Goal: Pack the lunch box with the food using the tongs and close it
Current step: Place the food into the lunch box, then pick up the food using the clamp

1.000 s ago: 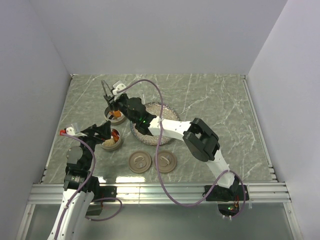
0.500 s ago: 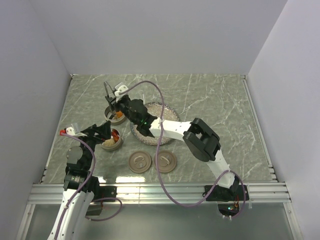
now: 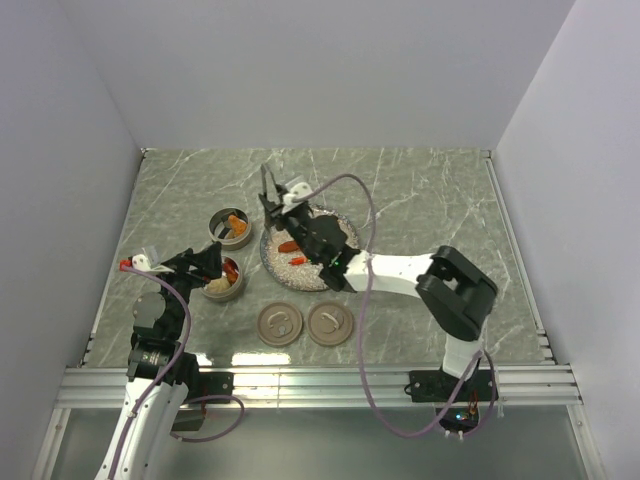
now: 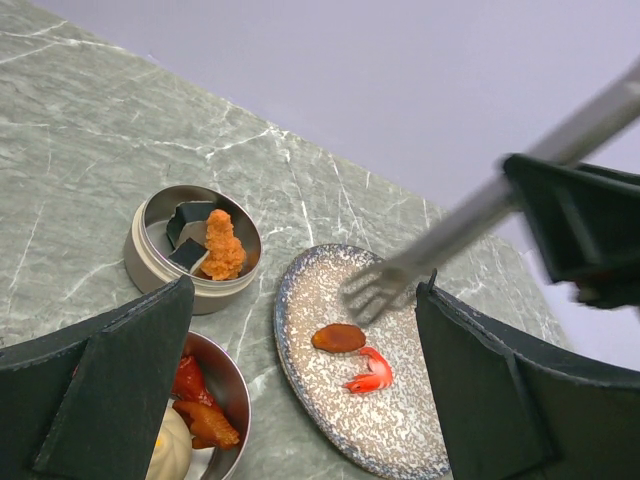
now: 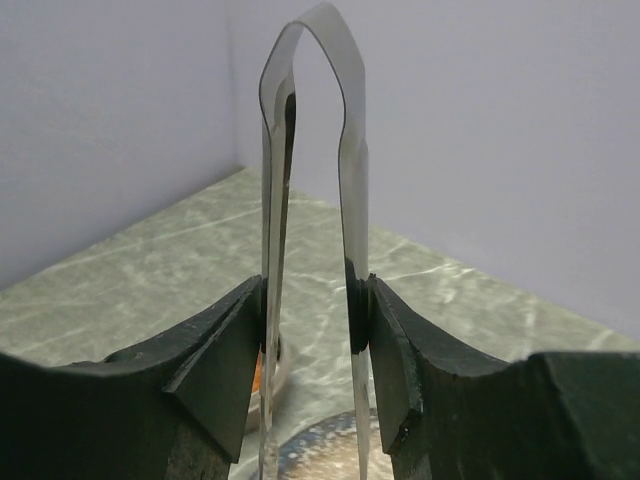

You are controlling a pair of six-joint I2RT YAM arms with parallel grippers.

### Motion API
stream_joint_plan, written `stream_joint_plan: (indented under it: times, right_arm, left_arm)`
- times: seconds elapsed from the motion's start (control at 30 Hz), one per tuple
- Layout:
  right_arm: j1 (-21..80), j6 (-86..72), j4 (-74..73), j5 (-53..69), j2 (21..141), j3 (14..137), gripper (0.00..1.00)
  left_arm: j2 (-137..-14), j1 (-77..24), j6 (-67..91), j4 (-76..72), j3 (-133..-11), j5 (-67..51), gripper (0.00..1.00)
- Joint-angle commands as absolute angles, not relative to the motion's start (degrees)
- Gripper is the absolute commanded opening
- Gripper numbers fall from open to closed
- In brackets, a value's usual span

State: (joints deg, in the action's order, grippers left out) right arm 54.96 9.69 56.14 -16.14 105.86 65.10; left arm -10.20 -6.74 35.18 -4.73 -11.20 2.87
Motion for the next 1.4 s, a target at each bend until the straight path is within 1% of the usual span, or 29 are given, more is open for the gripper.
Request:
stream_joint_plan:
  times: [0.0, 0.13, 0.37, 0.67, 0.77, 1.07, 1.37]
  right_arm:
    - [54.1, 10.9, 64.7, -19.1, 98.7, 61.2, 0.52]
    - [53.8, 11.2, 65.8, -20.6, 94.8, 54.1, 0.52]
    - [53.6, 9.1, 65.6, -23.8, 90.5, 46.5, 0.52]
    - [53.6, 7.9, 68.3, -25.7, 92.4, 42.8, 0.51]
    - [53.6, 7.1, 69.4, -24.4, 91.9, 41.0, 0.51]
    - [53.3, 7.6, 69.1, -19.5, 94.1, 41.2, 0.53]
    - [50.5, 4.7, 70.9, -13.2, 95.2, 40.0, 0.54]
  left_arm:
    - [-9.9, -6.9, 35.2, -5.4, -11.4, 3.2, 0.99]
    - [-10.1, -6.9, 35.2, -5.7, -11.3, 3.0, 1.0]
    - [-10.3, -6.8, 35.1, -6.4, -11.2, 2.5, 0.99]
    - [-11.2, -6.8, 35.1, -7.4, -10.9, 2.2, 0.99]
    - [-11.5, -6.8, 35.2, -7.8, -10.8, 1.9, 1.0]
    - [-11.9, -6.8, 35.1, -8.1, -10.8, 1.9, 0.99]
    - [-12.6, -6.8, 35.2, -8.6, -10.7, 1.8, 0.99]
